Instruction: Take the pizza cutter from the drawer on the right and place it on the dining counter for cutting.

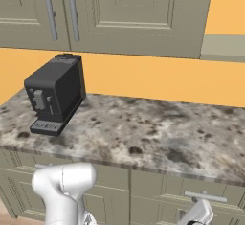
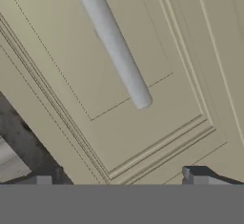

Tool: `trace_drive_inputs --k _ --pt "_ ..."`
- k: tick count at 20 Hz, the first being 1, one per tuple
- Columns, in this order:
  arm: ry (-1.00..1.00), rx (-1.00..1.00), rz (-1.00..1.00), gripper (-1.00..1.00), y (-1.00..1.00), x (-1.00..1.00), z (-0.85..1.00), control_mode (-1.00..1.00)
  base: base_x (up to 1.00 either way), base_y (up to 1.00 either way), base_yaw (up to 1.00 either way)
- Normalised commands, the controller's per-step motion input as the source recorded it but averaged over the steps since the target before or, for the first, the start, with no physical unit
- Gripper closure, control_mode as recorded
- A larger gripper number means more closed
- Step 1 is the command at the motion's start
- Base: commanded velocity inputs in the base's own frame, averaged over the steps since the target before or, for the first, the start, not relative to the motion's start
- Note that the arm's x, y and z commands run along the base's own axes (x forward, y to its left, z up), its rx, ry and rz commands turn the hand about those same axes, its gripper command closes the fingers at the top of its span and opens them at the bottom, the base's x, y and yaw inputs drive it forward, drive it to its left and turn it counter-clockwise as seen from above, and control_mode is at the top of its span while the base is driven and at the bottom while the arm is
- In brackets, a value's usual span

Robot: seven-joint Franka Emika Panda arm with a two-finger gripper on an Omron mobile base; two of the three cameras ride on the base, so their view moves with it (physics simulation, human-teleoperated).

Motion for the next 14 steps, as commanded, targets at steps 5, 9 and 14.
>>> trace_drive_inputs --k 5,9,14 --pt "0.00 0.00 -0.07 -1.00 -0.07 0.39 -0.09 -1.00 0.00 0.00 0.00" --pt "0.00 -0.02 -0.10 -1.00 -0.21 0.28 -0.15 -1.00 0.00 0.00 0.00" --pt "-0.01 -0.11 -0.11 -1.00 -0.27 0.11 -0.31 -1.00 0.00 0.00 0.00"
